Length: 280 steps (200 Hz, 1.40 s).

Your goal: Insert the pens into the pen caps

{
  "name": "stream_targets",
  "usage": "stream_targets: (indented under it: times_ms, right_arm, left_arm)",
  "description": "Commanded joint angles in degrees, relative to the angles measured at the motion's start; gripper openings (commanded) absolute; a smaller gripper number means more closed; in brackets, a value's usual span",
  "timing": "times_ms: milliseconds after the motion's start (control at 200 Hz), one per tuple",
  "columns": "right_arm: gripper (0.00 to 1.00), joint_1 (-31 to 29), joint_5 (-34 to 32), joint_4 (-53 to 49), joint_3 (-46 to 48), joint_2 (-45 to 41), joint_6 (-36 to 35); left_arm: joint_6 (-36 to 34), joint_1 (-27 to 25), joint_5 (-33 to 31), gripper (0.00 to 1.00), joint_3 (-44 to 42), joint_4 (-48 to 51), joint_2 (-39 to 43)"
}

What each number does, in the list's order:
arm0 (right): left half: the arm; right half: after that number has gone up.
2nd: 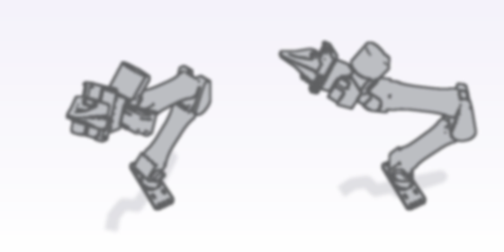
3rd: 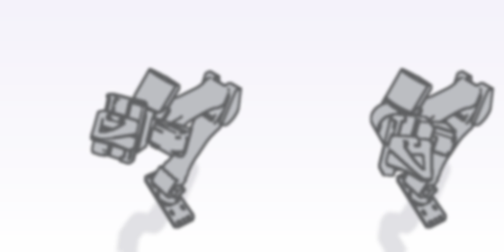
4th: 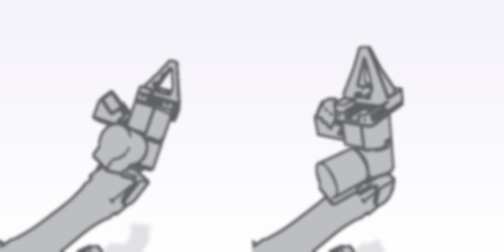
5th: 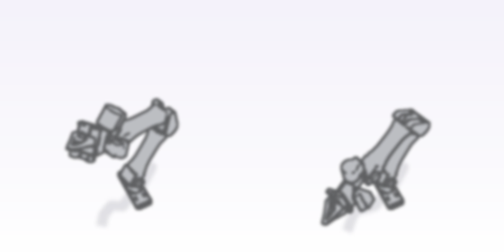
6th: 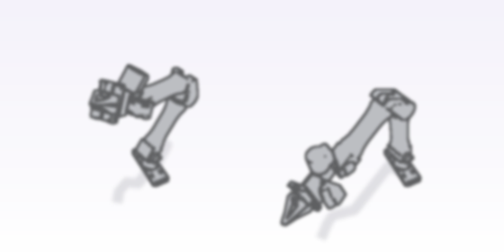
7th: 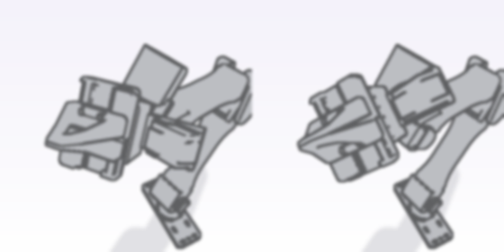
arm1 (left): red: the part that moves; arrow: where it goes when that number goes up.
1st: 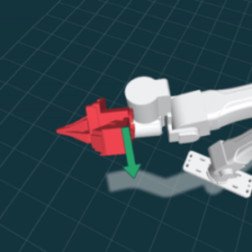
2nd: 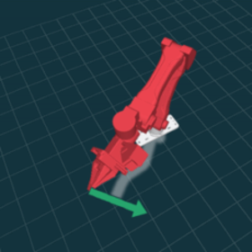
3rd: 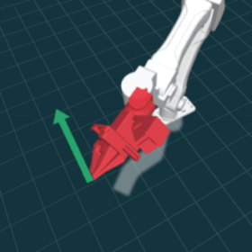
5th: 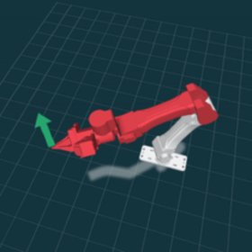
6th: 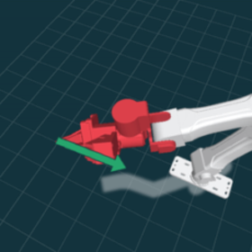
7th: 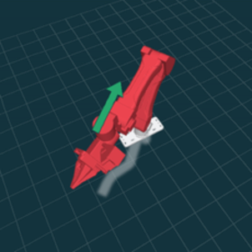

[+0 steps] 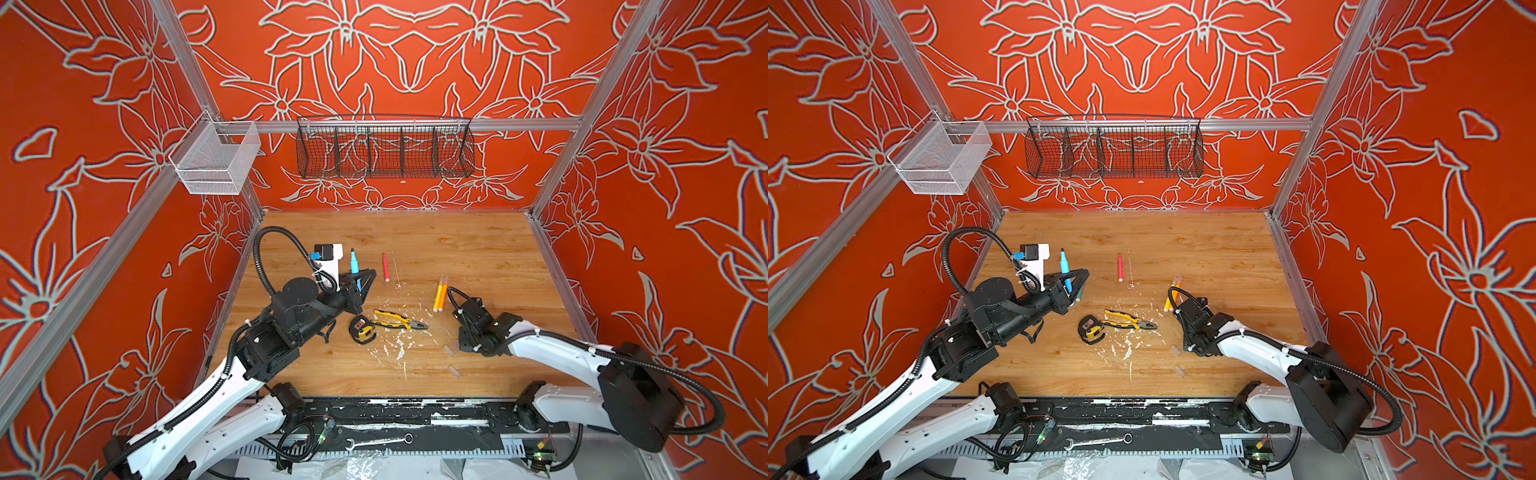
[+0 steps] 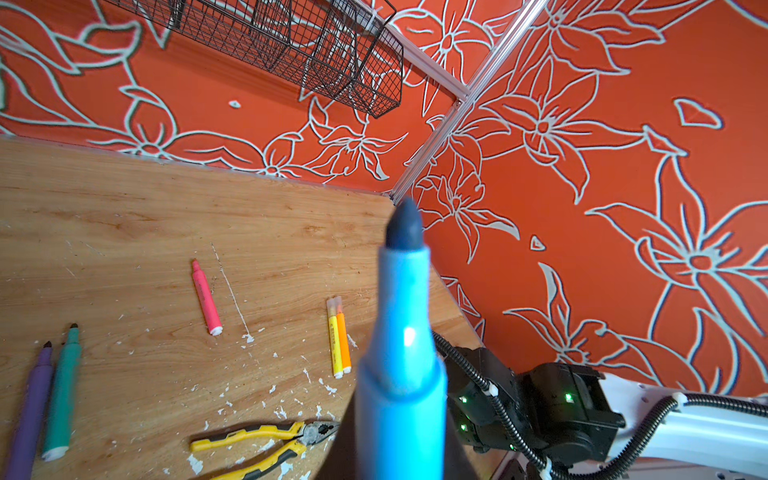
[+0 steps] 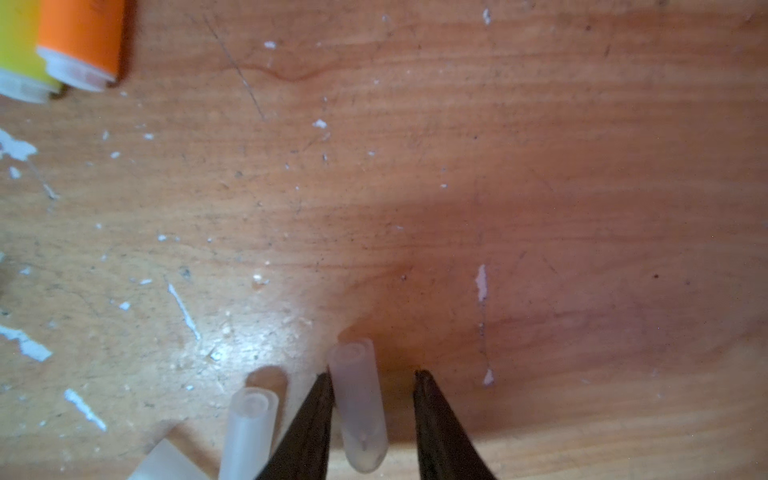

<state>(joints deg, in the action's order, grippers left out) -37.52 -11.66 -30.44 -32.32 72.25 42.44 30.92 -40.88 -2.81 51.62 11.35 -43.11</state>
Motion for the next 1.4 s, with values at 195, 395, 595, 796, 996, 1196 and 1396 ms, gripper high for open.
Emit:
stream_targets:
  times_ms: [195, 395, 595, 796, 996, 1196, 1396]
  right_arm:
    - [0.30, 1.10, 0.10, -1.47, -1.02, 2.98, -0.16]
    - [0.25, 1.31, 0.72, -1.03, -1.37, 4.05, -0.51]
    - [0.17, 1.39, 1.51, -1.37, -2.01, 5.69, -0.73]
    - [0.10, 1.39, 1.86, -1.47, -1.72, 5.13, -0.37]
    - [0.08, 1.39, 1.29, -0.20, -0.75, -1.05, 0.73]
    - [0.08, 1.39, -0.57, 4.17, -3.40, -11.13, 1.00]
    - [0.05, 1.39, -2.42, 15.71, -3.72, -15.82, 4.64]
  left_arm:
    - [-0.47, -0.07, 2.45, 0.00, -0.61, -0.70, 1.88]
    - [-1.18, -0.07, 2.64, 0.00, -0.30, -1.45, 0.48]
    - [-4.57, -0.07, 3.95, 0.00, -2.80, -4.38, 2.62]
    - [-5.88, -0.07, 1.78, 0.00, -5.58, -5.69, 6.77]
    - [-7.04, -0.07, 1.49, 0.00, -6.00, -7.74, 5.37]
    - [-8.36, -0.07, 3.46, 0.00, -4.68, -8.43, 0.99]
    - [-10.58, -0.07, 10.38, 0.00, -0.97, -6.94, -5.00]
